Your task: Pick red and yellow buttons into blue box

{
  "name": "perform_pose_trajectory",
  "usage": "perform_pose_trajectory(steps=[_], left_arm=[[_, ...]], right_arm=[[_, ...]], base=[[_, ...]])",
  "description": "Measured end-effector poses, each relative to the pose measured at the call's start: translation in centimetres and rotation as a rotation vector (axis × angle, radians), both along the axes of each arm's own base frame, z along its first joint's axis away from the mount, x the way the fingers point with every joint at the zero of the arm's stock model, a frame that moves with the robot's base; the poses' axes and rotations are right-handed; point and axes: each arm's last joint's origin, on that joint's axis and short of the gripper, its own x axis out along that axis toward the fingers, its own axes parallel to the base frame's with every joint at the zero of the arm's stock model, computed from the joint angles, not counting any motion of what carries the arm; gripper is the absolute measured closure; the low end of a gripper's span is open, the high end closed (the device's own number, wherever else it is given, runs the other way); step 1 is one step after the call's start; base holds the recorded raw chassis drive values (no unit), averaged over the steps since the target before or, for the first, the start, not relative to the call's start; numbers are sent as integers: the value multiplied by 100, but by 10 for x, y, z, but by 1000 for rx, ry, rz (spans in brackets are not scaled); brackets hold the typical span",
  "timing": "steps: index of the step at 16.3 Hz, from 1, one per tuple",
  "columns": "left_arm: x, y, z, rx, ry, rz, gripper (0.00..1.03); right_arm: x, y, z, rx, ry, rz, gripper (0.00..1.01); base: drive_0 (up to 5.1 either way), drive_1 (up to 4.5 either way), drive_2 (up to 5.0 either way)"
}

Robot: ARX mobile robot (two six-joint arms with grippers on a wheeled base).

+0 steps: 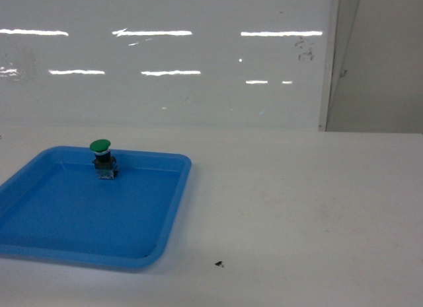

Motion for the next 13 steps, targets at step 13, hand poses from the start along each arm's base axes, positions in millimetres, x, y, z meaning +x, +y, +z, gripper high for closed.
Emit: perform_pose_trajectory(steps=[13], left_arm=[[0, 0, -1, 1, 4, 0, 74]], right_arm=[[0, 0, 0, 0, 0, 0, 75]], base=[[47, -377, 368]])
